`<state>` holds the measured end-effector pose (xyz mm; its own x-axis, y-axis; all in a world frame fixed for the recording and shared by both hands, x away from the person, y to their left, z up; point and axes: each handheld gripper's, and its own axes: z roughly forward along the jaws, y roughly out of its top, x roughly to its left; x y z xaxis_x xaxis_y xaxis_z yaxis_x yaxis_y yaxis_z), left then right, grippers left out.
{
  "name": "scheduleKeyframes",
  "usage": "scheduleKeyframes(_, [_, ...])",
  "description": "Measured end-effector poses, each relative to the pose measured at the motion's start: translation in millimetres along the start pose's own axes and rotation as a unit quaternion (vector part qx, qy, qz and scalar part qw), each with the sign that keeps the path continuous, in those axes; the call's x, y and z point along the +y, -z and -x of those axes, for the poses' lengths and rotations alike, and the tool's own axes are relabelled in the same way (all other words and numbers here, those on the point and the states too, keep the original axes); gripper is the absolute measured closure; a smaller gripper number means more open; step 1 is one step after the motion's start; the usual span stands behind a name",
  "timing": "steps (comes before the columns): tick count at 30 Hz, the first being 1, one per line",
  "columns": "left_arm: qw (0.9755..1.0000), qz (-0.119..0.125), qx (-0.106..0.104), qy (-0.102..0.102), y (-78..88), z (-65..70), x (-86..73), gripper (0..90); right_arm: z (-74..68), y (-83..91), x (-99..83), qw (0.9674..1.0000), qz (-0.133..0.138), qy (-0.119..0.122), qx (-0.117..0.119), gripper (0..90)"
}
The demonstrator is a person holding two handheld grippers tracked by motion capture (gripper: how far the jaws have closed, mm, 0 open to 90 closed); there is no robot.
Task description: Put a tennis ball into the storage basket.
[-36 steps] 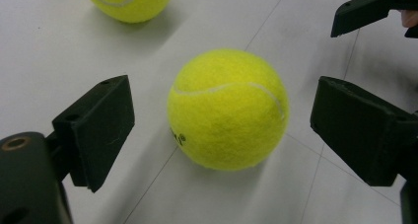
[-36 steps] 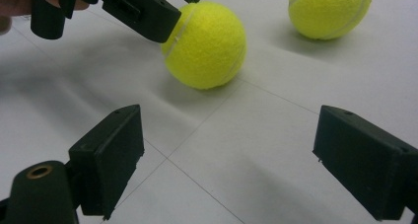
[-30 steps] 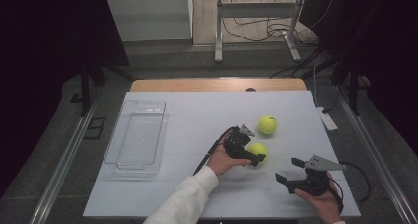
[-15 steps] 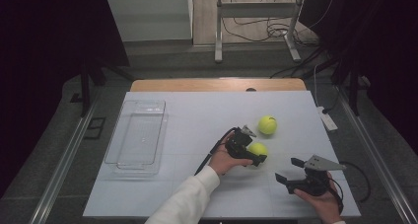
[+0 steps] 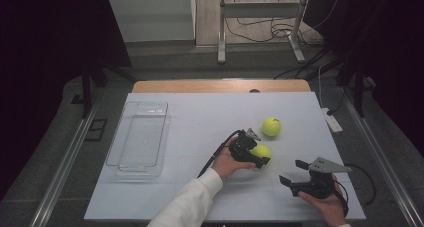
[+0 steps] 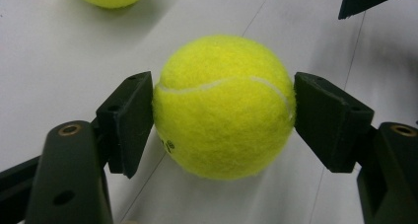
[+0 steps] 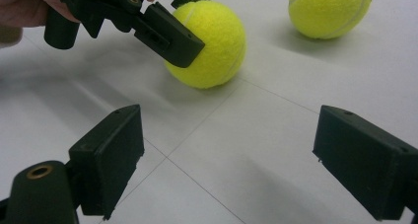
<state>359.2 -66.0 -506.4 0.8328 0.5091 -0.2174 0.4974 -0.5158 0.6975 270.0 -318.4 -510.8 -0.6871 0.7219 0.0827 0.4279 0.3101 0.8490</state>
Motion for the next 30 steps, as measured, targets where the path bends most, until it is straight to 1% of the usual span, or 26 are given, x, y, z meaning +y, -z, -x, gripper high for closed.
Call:
scheduleKeyframes(3, [1.0000,0.000,-0.002,0.001,1.4,-1.0,-0.3,27.4,0.0,0.1,0.0,1.0000,0.000,0.000,0.000,12.1])
scheduleKeyframes(5, [1.0000,0.005,0.000,0.003,3.2,-0.8,-0.3,27.4,0.1,0.2,-0.1,1.0000,0.000,-0.001,0.000,12.1])
scheduleKeyframes(9, [0.9999,0.010,-0.002,-0.002,7.1,-0.1,0.3,27.4,0.5,0.4,-0.1,1.0000,0.001,-0.001,0.000,12.2])
scheduleKeyframes(13, [0.9998,0.020,-0.001,-0.005,11.1,3.7,0.7,27.4,0.3,0.5,-0.1,1.0000,0.001,-0.001,-0.001,12.2])
scheduleKeyframes(14, [0.9998,0.018,-0.002,-0.009,12.5,4.1,0.7,27.4,0.2,0.5,-0.1,1.0000,0.001,-0.001,-0.001,12.2])
scheduleKeyframes(19, [0.9996,0.023,0.001,-0.014,17.2,5.1,0.4,27.5,0.3,0.3,-0.1,1.0000,0.001,-0.001,-0.001,12.2])
scheduleKeyframes(30, [0.9993,0.035,0.002,-0.011,28.2,5.2,-1.5,27.5,0.2,0.3,0.0,1.0000,0.000,-0.001,-0.002,12.2])
